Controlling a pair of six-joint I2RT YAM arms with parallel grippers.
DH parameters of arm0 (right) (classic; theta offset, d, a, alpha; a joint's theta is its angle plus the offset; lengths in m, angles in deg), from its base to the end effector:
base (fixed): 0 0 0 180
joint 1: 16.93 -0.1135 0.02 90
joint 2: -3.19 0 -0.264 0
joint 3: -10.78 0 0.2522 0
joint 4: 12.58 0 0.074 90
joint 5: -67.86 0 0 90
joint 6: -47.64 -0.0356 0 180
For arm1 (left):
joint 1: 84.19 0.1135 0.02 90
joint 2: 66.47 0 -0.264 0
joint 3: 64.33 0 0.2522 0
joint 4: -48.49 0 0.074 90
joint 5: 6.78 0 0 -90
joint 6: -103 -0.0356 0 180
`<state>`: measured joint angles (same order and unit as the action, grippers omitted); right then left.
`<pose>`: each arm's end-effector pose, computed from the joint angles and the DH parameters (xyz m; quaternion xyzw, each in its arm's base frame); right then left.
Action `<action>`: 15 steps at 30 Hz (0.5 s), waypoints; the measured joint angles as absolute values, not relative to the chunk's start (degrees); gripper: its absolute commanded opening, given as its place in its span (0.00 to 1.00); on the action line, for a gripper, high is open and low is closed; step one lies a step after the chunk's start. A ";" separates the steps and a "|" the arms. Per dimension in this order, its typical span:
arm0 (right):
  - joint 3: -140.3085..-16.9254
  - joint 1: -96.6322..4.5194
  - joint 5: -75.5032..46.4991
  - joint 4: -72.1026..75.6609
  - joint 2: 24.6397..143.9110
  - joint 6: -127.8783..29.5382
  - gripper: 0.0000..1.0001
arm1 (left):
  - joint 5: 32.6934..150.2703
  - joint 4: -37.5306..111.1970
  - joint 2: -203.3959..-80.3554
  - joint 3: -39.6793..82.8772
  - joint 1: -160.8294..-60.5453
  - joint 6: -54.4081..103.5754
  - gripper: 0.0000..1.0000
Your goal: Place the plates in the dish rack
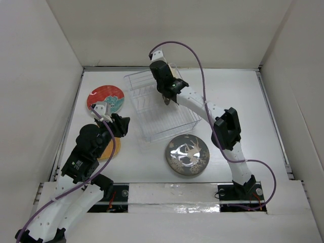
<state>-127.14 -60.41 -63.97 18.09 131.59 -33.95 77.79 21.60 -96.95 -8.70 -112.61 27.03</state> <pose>0.3983 0.3450 0.3258 -0.1556 0.7812 -0.1217 0.5923 0.1161 -0.0590 0.3513 0.0571 0.7154 -0.2201 0.6606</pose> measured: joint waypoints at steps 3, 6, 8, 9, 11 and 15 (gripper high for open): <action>-124.39 -59.02 -61.63 18.79 129.25 -38.93 0.32 | 77.81 21.58 -96.95 -8.70 -112.61 27.05 0.37; -122.79 -57.86 -59.29 19.40 127.48 -46.76 0.69 | 77.83 21.60 -96.93 -8.70 -112.61 27.09 0.39; -122.22 -57.29 -57.67 20.45 126.50 -50.87 0.78 | 77.81 21.60 -96.95 -8.70 -112.61 27.07 0.40; -121.96 -56.89 -56.67 20.91 125.89 -52.55 0.81 | 77.81 21.58 -96.95 -8.70 -112.61 27.07 0.40; -121.31 -56.24 -54.66 21.57 124.34 -55.15 0.81 | 77.81 21.58 -97.01 -8.70 -112.61 27.07 0.40; -119.32 -55.02 -49.69 21.96 119.09 -58.30 0.81 | 77.77 21.58 -97.10 -8.70 -112.61 27.07 0.40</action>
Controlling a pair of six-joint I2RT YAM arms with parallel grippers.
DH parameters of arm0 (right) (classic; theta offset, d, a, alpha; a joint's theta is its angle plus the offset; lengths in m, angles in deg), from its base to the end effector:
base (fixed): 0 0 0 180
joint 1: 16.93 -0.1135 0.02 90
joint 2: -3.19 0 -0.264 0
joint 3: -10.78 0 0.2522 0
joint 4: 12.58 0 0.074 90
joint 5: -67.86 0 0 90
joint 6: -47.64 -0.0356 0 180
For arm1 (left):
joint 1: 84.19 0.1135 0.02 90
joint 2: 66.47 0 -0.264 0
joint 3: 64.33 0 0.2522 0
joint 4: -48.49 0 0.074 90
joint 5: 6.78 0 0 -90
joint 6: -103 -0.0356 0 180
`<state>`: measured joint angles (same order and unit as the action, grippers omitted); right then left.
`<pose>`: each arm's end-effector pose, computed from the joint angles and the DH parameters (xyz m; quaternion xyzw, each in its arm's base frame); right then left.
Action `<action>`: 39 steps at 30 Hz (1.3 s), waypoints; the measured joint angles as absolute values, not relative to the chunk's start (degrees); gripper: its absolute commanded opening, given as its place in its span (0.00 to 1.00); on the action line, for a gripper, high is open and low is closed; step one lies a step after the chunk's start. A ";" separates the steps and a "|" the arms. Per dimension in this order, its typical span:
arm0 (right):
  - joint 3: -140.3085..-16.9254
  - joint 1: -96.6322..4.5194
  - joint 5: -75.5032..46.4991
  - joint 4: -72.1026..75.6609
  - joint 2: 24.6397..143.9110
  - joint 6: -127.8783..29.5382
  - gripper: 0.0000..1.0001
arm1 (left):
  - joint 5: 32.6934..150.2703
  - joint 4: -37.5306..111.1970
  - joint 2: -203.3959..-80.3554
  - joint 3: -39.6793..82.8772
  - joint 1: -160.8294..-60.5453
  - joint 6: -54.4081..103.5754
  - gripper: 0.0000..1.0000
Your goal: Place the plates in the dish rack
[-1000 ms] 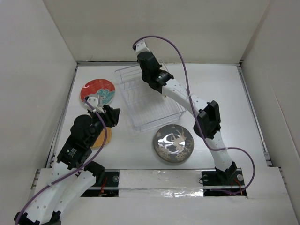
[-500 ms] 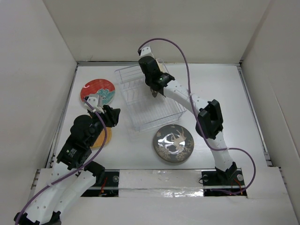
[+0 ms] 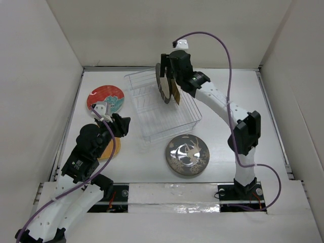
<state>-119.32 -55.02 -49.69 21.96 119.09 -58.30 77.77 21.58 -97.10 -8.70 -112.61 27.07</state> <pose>0.3870 0.2824 0.3762 -0.0197 0.8085 0.0778 0.5830 0.1166 -0.0593 0.3509 0.0569 0.7165 -0.2198 0.6596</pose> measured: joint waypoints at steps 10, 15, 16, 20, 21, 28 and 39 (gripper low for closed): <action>-84.48 -53.73 -37.08 12.89 84.93 -64.49 0.00 | 77.79 21.58 -97.74 -8.70 -112.61 27.11 0.17; -61.46 -49.84 -34.61 14.96 67.03 -70.06 0.03 | 77.70 21.58 -98.11 -8.70 -112.61 27.18 0.00; -57.53 -47.93 -33.83 16.89 64.08 -71.46 0.13 | 77.66 21.58 -98.28 -8.70 -112.61 27.20 0.00; -45.18 -39.74 -28.82 23.73 56.06 -76.64 0.68 | 77.57 21.56 -99.03 -8.70 -112.61 27.20 0.04; -42.27 -38.32 -26.96 24.95 54.48 -77.80 0.77 | 77.57 21.56 -99.03 -8.70 -112.61 27.16 0.07; -27.10 -34.19 -12.82 27.62 51.90 -81.84 0.74 | 77.53 21.54 -97.50 -8.70 -112.61 27.22 0.19; -21.05 -33.07 -0.17 17.94 57.17 -83.96 0.58 | 77.46 21.12 -96.69 -8.70 -112.61 27.18 0.20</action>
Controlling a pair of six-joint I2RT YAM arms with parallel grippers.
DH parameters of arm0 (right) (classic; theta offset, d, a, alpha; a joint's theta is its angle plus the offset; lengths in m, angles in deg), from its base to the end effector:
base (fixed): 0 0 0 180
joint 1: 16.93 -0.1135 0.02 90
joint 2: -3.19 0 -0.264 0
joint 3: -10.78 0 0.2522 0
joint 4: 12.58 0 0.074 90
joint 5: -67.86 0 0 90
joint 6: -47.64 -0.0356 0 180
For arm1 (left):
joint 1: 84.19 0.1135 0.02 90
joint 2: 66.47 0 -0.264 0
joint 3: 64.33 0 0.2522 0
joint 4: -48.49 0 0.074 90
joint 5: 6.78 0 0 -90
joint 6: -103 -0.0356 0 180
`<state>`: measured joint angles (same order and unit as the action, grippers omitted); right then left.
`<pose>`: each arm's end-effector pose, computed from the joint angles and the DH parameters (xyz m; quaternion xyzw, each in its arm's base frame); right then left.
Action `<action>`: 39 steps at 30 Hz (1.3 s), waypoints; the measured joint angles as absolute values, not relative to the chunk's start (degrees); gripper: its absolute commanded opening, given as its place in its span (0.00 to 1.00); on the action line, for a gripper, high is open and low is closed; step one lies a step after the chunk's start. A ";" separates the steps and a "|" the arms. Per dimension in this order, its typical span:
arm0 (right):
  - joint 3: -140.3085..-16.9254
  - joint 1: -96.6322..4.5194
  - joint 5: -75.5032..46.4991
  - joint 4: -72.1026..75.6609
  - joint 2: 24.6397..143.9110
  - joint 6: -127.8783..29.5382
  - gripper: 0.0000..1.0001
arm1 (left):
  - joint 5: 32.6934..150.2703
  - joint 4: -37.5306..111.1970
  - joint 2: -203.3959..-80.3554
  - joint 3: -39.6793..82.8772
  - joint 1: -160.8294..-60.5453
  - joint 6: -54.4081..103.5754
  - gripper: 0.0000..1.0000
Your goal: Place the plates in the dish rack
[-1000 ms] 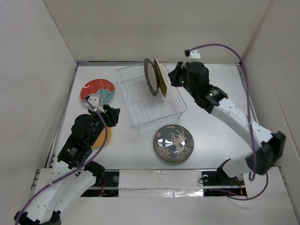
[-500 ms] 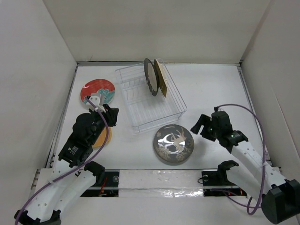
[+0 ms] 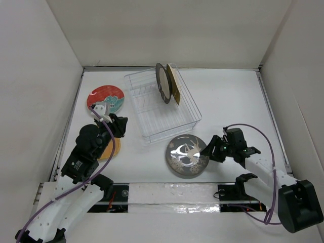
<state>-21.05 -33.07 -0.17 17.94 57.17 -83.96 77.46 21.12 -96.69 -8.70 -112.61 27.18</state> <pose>0.1531 0.0582 0.1468 0.1455 0.9206 0.3098 0.1880 0.1152 -0.0583 0.3509 0.0544 0.7170 -0.2184 0.6597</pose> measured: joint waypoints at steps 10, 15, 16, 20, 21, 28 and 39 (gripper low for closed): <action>-12.33 -33.18 6.13 1.00 59.64 -91.96 0.29 | 76.65 20.18 -97.15 -4.33 -112.61 26.54 0.21; -9.40 -34.60 5.25 -0.29 56.16 -94.36 0.13 | 76.48 20.29 -97.15 -3.61 -112.61 26.57 0.21; -8.92 -34.97 5.06 -0.34 55.27 -94.84 0.10 | 76.28 20.29 -97.15 -3.61 -112.61 26.59 0.21; -8.04 -37.31 3.22 -0.29 52.60 -96.16 0.00 | 75.21 20.29 -97.17 -3.61 -112.61 26.59 0.21; -8.00 -38.14 2.57 -0.18 52.08 -96.37 0.00 | 74.99 20.29 -97.17 -3.61 -112.61 26.59 0.21; -10.34 -48.65 -4.23 8.36 39.33 -97.14 0.00 | 72.72 20.29 -97.21 -4.09 -112.61 26.61 0.21; -25.83 -62.03 -4.54 25.85 35.18 -91.39 0.00 | 68.78 20.14 -98.30 -4.86 -112.61 26.59 0.21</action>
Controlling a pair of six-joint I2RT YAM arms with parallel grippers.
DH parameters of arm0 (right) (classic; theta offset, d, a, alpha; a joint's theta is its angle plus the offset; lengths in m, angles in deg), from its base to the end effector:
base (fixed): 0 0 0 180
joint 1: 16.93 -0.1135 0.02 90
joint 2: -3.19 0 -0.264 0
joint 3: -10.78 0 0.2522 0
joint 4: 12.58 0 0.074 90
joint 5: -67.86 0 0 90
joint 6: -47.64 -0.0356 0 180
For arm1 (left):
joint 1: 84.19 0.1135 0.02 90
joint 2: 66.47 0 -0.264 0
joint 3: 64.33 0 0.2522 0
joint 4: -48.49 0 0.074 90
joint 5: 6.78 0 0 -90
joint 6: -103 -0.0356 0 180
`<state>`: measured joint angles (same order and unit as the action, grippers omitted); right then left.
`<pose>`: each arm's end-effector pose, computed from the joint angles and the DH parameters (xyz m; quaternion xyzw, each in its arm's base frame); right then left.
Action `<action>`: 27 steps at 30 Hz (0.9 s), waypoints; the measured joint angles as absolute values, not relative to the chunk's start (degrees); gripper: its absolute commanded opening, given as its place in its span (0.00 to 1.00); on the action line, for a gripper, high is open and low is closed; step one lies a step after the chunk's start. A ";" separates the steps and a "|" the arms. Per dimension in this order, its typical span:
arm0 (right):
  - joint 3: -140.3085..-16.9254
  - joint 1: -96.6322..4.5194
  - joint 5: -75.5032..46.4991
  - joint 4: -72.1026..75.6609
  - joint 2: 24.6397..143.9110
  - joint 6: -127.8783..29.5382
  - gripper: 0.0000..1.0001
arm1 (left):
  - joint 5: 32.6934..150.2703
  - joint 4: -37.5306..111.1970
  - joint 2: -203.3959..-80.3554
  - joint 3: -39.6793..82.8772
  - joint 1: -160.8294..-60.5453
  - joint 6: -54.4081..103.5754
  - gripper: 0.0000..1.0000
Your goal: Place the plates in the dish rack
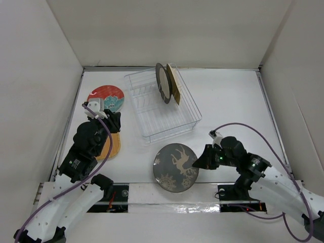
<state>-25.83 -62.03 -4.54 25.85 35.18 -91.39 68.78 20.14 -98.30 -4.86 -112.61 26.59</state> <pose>0.0892 0.1047 0.2136 -0.0421 0.8737 0.4327 0.2182 0.1164 -0.0529 0.3684 0.0035 0.7113 -0.1664 0.6829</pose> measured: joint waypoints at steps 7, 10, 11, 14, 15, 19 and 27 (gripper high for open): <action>-44.13 -64.52 -3.90 26.29 44.32 -88.05 0.00 | 66.99 19.94 -99.09 -5.03 -112.61 26.59 0.20; -53.51 -64.33 -6.13 22.92 51.73 -85.21 0.00 | 65.81 19.57 -98.46 -5.03 -112.61 26.65 0.20; -57.05 -64.02 -7.20 22.37 54.66 -83.94 0.00 | 65.37 19.44 -97.91 -5.05 -112.61 26.74 0.20; -67.38 -62.38 -11.16 21.17 63.81 -79.81 0.00 | 63.71 19.07 -95.13 -5.42 -112.61 27.09 0.21; -70.55 -61.94 -12.73 21.00 66.66 -78.39 0.00 | 63.19 19.13 -94.48 -5.67 -112.61 27.22 0.21; -84.91 -61.51 -22.50 21.39 79.07 -71.85 0.00 | 62.82 19.20 -91.31 -6.32 -112.61 27.72 0.21; -106.66 -61.16 -43.42 22.00 99.83 -61.08 0.00 | 65.35 19.00 -92.86 -7.09 -112.61 28.07 0.21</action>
